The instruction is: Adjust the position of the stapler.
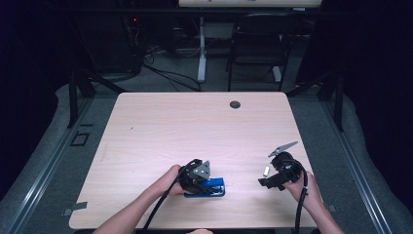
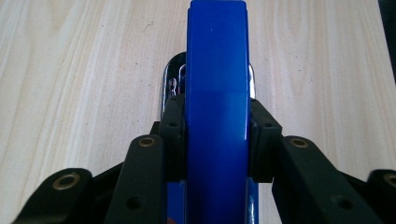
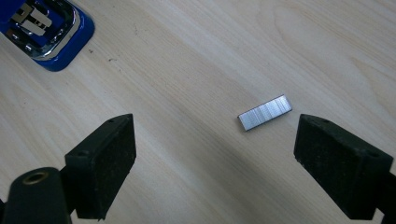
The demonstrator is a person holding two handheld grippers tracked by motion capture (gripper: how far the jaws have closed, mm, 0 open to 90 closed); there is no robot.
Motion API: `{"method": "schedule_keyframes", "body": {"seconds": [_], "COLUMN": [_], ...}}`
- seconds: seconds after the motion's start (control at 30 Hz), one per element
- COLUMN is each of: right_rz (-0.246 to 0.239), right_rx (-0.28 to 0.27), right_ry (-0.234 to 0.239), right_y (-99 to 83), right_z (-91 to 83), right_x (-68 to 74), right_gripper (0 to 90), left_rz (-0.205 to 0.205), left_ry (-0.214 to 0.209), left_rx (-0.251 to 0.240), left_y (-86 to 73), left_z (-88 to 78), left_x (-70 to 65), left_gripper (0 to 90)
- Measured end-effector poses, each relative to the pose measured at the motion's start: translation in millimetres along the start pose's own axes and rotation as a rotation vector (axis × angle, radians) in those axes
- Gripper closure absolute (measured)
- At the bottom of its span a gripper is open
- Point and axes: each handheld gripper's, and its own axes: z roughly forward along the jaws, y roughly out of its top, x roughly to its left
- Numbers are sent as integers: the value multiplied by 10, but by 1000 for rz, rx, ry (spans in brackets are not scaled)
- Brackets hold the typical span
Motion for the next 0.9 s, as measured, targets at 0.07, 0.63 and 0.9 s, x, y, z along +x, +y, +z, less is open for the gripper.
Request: {"method": "schedule_keyframes", "body": {"seconds": [0.07, 0.63, 0.9], "right_rz": [-1, -8, -13], "right_rx": [-3, 2, 9], "right_ry": [-4, 13, 6], "right_y": [8, 5, 8], "right_z": [6, 9, 12], "right_x": [6, 18, 20], "right_gripper": [124, 129, 129], "left_rz": [3, -65, -126], "left_ry": [-7, -43, -3], "left_rx": [1, 6, -23], "left_y": [0, 31, 138], "left_z": [-1, 0, -21], "left_x": [3, -5, -29], "left_gripper": [663, 547, 280]}}
